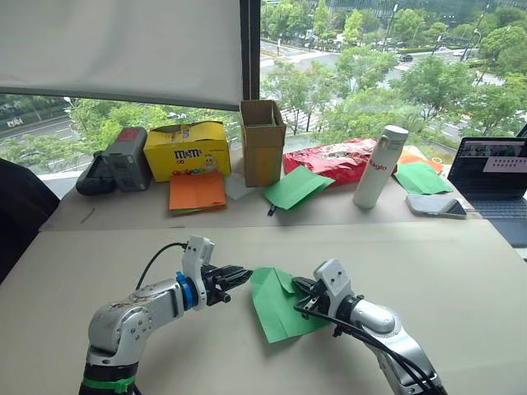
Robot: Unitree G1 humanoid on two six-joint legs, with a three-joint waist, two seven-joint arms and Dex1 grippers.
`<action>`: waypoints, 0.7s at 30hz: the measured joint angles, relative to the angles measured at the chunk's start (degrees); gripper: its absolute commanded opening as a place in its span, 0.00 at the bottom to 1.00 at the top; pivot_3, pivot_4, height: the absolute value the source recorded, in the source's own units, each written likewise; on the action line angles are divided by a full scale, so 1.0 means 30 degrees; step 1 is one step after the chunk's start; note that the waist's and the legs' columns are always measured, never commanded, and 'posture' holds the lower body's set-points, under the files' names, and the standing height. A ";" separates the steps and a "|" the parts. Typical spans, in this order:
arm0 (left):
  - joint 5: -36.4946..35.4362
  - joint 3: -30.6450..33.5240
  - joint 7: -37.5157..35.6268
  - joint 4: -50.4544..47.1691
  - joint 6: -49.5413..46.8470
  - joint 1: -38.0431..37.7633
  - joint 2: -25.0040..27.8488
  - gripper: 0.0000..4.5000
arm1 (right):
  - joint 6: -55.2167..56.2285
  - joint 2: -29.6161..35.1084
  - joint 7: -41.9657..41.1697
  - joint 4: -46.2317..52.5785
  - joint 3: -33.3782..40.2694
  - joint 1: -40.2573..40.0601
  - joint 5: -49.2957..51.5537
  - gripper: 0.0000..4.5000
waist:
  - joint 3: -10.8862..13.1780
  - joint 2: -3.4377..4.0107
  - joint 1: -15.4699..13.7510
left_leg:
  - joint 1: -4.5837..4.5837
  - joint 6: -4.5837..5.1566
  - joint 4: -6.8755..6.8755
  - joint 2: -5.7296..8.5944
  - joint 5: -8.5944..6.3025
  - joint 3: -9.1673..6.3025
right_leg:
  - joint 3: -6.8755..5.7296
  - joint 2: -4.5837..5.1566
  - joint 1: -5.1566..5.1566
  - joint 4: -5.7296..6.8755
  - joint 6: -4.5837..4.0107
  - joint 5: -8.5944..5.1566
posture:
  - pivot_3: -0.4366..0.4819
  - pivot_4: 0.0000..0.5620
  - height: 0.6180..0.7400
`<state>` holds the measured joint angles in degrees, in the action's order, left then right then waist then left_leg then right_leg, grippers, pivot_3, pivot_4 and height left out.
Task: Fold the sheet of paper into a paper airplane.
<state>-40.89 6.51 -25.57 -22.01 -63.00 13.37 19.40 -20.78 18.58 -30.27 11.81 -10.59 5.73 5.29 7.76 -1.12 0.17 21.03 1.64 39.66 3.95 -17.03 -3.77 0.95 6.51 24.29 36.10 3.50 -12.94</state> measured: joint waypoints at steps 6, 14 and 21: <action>0.0283 -0.0416 0.1660 0.0301 -0.0398 -0.0068 -0.1235 0.16 | -0.0003 -0.0001 0.0125 0.0019 -0.0004 -0.0010 0.0001 0.00 | 0.0000 -0.0001 -0.0008 | 0.0001 -0.0006 0.0000 0.0003 0.0002 0.0001 | 0.0000 -0.0001 -0.0003 -0.0005 0.0000 -0.0001 | 0.48 0.27 1.00; 0.0541 -0.1236 0.1399 0.1349 0.0082 0.1840 -0.1519 0.00 | -0.0630 0.0086 0.0198 0.0540 0.0107 -0.0025 0.0125 0.00 | 0.0001 -0.0001 -0.0040 | 0.0011 -0.0006 0.0003 0.0014 0.0002 0.0004 | 0.0003 0.0006 0.0006 -0.0008 0.0000 0.0000 | 0.48 0.27 1.00; 0.3049 -0.4899 -0.4186 0.3608 0.4650 0.4389 0.1972 0.00 | -0.3889 0.0335 0.0183 0.3298 0.0968 0.1238 0.1322 0.00 | 0.0019 0.0026 -0.0014 | 0.0038 -0.0013 -0.0001 0.0017 0.0007 0.0005 | -0.0003 0.0002 0.0031 -0.0020 -0.0003 -0.0001 | 0.48 0.27 1.00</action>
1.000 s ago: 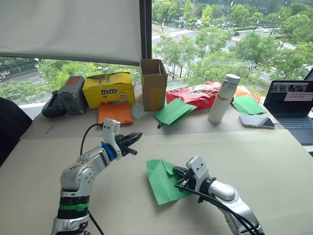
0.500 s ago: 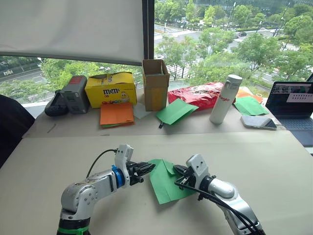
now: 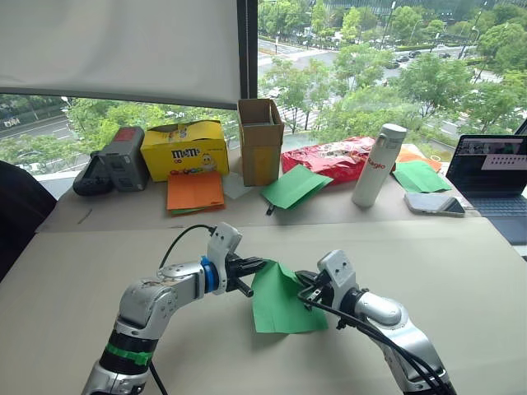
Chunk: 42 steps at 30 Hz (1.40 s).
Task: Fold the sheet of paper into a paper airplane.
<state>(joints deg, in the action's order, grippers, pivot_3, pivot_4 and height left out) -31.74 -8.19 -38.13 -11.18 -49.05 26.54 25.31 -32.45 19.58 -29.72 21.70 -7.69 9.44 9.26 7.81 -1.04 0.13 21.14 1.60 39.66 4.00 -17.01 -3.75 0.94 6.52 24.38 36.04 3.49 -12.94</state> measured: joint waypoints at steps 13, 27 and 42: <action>0.6968 -0.4302 -0.9895 1.2498 1.5999 0.6742 -0.0481 0.00 | -0.4724 0.1807 -0.0092 0.2907 -0.0499 0.1091 0.1225 0.00 | 0.0013 -0.0012 -0.0172 | 0.0090 0.0046 0.0031 0.0016 -0.0022 0.0015 | -0.0035 0.0011 0.0035 -0.0051 0.0003 0.0001 | 0.48 0.27 1.00; 1.2813 -0.5129 -0.8014 1.6995 2.7660 0.6562 -0.1098 0.00 | -0.5657 0.1835 0.0926 0.2400 -0.0659 0.0285 0.0981 0.00 | 0.0015 -0.0016 -0.0051 | 0.0146 0.0067 0.0066 0.0021 -0.0029 0.0037 | -0.0033 0.0007 0.0086 0.0000 0.0021 0.0010 | 0.48 0.27 1.00; 1.4213 -0.5232 -0.6984 1.6699 2.8437 0.5375 -0.1049 0.00 | -0.1726 -0.0573 0.0736 -0.2386 0.0416 0.1738 0.1081 0.00 | 0.0013 -0.0013 0.0122 | 0.0114 0.0063 0.0066 0.0027 -0.0024 0.0035 | -0.0045 -0.0008 0.0075 0.0037 0.0026 0.0012 | 0.48 0.27 1.00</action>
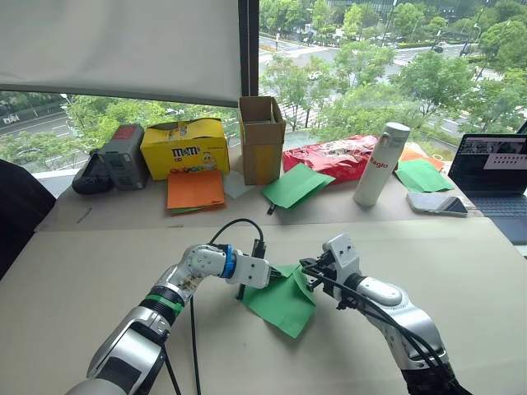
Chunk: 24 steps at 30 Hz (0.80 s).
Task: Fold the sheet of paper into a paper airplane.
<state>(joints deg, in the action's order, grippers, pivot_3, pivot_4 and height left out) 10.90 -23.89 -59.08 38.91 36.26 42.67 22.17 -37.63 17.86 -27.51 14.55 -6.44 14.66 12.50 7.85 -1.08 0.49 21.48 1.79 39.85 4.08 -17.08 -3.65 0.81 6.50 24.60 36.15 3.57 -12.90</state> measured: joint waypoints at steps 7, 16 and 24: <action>-0.0364 0.0065 -0.0541 -0.0164 -0.0400 -0.0088 -0.0046 0.00 | 0.1406 -0.0173 -0.0403 -0.1564 -0.0981 -0.0069 -0.0320 0.00 | -0.0001 0.0001 0.0087 | -0.0002 0.0000 0.0002 -0.0002 0.0000 0.0001 | 0.0000 0.0000 -0.0008 0.0020 0.0003 0.0001 | 0.48 0.27 1.00; -0.6748 0.3132 -0.4185 -0.2117 -0.6672 -0.0753 0.0187 0.55 | 0.2340 0.0033 -0.0651 -0.2182 -0.1486 0.0114 -0.0944 0.00 | -0.0001 0.0001 0.0176 | -0.0044 -0.0001 0.0010 -0.0016 0.0001 -0.0001 | 0.0000 -0.0005 -0.0019 0.0022 0.0004 0.0000 | 0.48 0.27 1.00; -0.8882 0.5468 -0.2276 -0.3735 -1.3242 -0.1197 0.0179 0.30 | 0.2401 0.0051 -0.0736 -0.2199 -0.1516 0.0102 -0.1155 0.00 | -0.0002 0.0002 0.0159 | -0.0099 -0.0001 0.0004 -0.0016 0.0000 -0.0006 | 0.0003 -0.0004 -0.0082 0.0028 0.0004 0.0000 | 0.48 0.27 1.00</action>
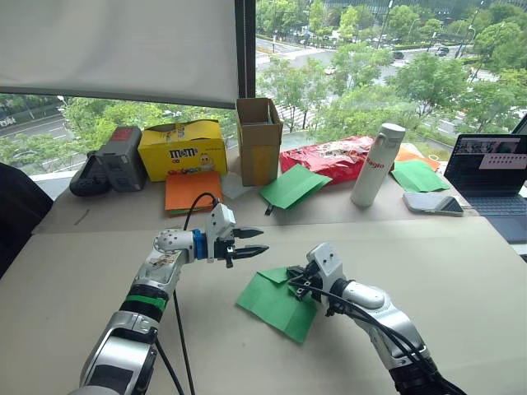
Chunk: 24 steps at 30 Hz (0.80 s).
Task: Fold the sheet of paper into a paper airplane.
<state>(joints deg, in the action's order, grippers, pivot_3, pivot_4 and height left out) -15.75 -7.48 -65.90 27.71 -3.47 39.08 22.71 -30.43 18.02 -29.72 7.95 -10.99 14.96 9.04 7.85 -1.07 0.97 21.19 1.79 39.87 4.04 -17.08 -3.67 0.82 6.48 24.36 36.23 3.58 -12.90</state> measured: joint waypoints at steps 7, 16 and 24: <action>0.0860 -0.0851 0.2306 -0.2148 -0.2712 -0.2192 -0.0930 0.00 | -0.0001 -0.0027 0.0034 0.0042 -0.0029 0.0002 -0.0191 0.00 | 0.0000 0.0000 -0.0039 | 0.0000 -0.0004 -0.0003 -0.0010 0.0001 0.0000 | 0.0010 0.0004 0.0004 -0.0013 -0.0001 0.0000 | 0.48 0.27 1.00; 0.1337 -0.1406 0.3926 -0.4956 -0.4733 -0.4314 -0.1274 0.00 | 0.0016 -0.0102 0.0130 0.0056 -0.0081 0.0090 -0.0445 0.00 | 0.0000 0.0001 -0.0076 | -0.0002 -0.0008 -0.0008 -0.0013 0.0002 0.0001 | 0.0023 0.0012 0.0009 -0.0033 -0.0002 0.0001 | 0.48 0.27 1.00; 0.2205 -0.1870 0.5188 -0.6001 -0.5647 -0.4684 -0.1223 0.00 | 0.0147 -0.0976 0.0366 -0.0316 -0.0906 0.0920 -0.1077 0.00 | -0.0002 0.0003 -0.0072 | -0.0007 -0.0015 -0.0011 -0.0014 0.0005 0.0002 | 0.0029 0.0013 0.0013 -0.0031 -0.0003 0.0001 | 0.48 0.27 1.00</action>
<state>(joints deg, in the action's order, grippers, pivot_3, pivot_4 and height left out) -9.13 -13.09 -50.34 9.71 -20.41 25.02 19.04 -29.99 15.09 -28.62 7.00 -13.71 17.72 5.81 7.84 -1.06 0.76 21.17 1.74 39.83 3.99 -17.06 -3.66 0.90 6.52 24.40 36.14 3.57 -12.90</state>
